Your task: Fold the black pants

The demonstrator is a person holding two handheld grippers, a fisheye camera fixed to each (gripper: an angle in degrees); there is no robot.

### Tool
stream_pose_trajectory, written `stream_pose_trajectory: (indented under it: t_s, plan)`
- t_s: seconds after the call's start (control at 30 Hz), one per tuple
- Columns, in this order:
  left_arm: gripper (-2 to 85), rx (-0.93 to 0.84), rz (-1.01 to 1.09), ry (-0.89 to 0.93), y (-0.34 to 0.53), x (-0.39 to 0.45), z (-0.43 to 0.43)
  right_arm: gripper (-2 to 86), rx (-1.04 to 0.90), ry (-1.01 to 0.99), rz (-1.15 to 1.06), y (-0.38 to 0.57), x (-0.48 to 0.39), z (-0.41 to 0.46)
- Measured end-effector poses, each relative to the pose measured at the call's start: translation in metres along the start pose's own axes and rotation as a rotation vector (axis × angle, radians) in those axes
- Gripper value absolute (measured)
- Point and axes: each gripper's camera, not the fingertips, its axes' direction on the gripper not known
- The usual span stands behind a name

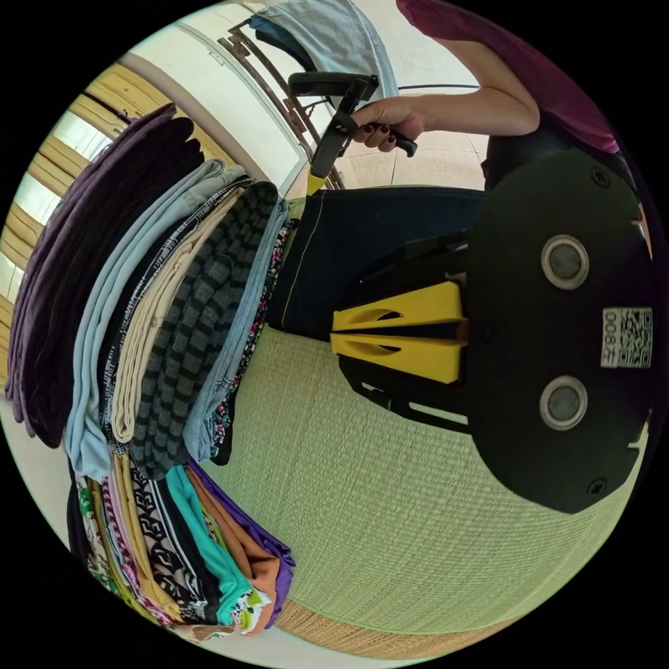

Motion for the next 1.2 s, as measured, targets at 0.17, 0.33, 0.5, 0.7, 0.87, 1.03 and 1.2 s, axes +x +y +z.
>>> stream_pose_trajectory:
  t_s: [0.17, 0.33, 0.5, 0.7, 0.87, 1.03, 1.2]
  plan:
    - [0.7, -0.002, -0.025, 0.0, 0.013, -0.007, -0.009, 1.8, 0.002, -0.041, 0.05, -0.008, 0.0, 0.007]
    - [1.2, 0.016, -0.037, 0.018, 0.032, -0.014, -0.029, 0.4, 0.082, 0.01, 0.1, -0.018, -0.012, -0.002]
    - [0.8, 0.082, -0.022, 0.021, 0.056, -0.017, -0.066, 0.1, 0.095, -0.013, -0.005, -0.032, -0.054, -0.001]
    - [0.2, 0.013, -0.005, -0.019, 0.081, -0.024, -0.087, 0.0, -0.049, 0.049, -0.063, -0.047, -0.094, 0.036]
    - [0.2, 0.074, -0.034, 0.019, 0.126, -0.036, -0.139, 0.0, 0.01, 0.09, -0.097, -0.055, -0.131, 0.028]
    - [0.7, 0.135, -0.168, 0.069, 0.214, -0.061, -0.213, 0.0, -0.017, -0.016, -0.208, -0.063, -0.19, 0.044]
    - [2.7, 0.106, -0.377, -0.004, 0.356, -0.093, -0.316, 0.1, -0.082, -0.338, -0.335, -0.067, -0.253, 0.067]
